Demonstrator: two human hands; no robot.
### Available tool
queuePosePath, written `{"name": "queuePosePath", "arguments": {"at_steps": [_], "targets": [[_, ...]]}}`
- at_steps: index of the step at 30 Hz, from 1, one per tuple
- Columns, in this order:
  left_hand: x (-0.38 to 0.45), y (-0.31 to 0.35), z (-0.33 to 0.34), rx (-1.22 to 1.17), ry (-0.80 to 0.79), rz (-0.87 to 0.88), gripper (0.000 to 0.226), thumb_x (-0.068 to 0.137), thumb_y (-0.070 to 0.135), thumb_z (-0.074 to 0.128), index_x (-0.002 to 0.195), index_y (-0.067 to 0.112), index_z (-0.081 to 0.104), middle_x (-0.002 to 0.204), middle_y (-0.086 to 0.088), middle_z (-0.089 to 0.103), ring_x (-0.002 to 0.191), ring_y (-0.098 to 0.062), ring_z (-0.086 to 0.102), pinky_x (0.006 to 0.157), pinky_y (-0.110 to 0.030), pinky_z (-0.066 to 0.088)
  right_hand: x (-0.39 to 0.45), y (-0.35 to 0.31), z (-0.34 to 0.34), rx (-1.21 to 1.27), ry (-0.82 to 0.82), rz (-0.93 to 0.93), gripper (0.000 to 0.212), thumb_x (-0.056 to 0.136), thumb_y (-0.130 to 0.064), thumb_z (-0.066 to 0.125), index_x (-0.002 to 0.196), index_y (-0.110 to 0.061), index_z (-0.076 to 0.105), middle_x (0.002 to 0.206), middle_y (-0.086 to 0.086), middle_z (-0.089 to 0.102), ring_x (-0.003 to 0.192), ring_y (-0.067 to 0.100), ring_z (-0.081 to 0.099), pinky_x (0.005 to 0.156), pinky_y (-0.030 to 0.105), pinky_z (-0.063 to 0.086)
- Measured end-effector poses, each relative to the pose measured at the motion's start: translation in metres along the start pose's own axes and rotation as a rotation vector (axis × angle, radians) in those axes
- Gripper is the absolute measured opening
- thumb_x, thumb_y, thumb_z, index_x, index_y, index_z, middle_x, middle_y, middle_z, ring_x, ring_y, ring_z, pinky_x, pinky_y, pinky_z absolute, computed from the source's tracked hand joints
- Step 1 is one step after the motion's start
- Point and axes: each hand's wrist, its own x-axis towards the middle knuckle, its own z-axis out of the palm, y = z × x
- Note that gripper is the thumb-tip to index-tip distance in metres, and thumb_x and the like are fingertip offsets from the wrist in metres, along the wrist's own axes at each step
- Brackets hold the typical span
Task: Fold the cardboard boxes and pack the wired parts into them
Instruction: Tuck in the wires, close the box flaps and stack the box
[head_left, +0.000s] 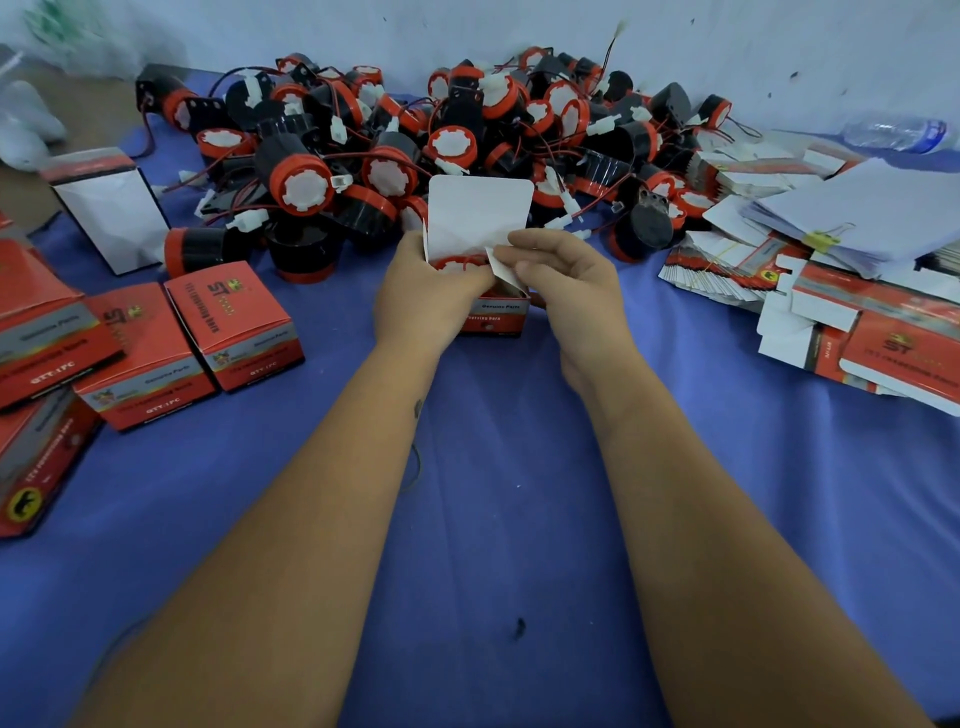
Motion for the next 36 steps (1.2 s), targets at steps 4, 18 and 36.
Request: {"name": "queuePosePath", "arguments": {"at_steps": [4,18,36], "targets": [[-0.001,0.001,0.001,-0.003,0.007,-0.009,0.061,0.062,0.047,0.073,0.119,0.028,0.06,0.108,0.011,0.069,0.103,-0.013,0.065,0.093,-0.043,0.055,0.0,0.003,0.002,-0.082,0.023,-0.056,0.028,0.093,0.004,0.054,0.109,-0.015,0.065,0.103,0.0,0.071,0.098,0.011,0.065,0.092,0.03,0.054],[-0.001,-0.002,0.004,-0.023,0.05,-0.003,0.034,0.082,0.041,0.063,0.115,0.034,0.059,0.106,0.015,0.067,0.105,-0.013,0.063,0.094,-0.044,0.053,0.001,0.004,0.001,-0.14,-0.021,-0.043,0.028,0.092,0.002,0.057,0.107,-0.02,0.067,0.102,-0.008,0.069,0.085,-0.002,0.062,0.08,0.018,0.053],[0.01,-0.002,-0.028,-0.364,-0.23,-0.061,0.028,0.1,0.017,0.05,0.12,0.014,0.069,0.109,-0.005,0.075,0.102,-0.018,0.071,0.093,-0.034,0.055,0.0,0.001,0.004,-0.177,0.039,0.024,0.052,0.092,-0.003,0.06,0.135,-0.029,0.046,0.12,0.005,0.053,0.096,0.018,0.062,0.078,0.034,0.059]]}}
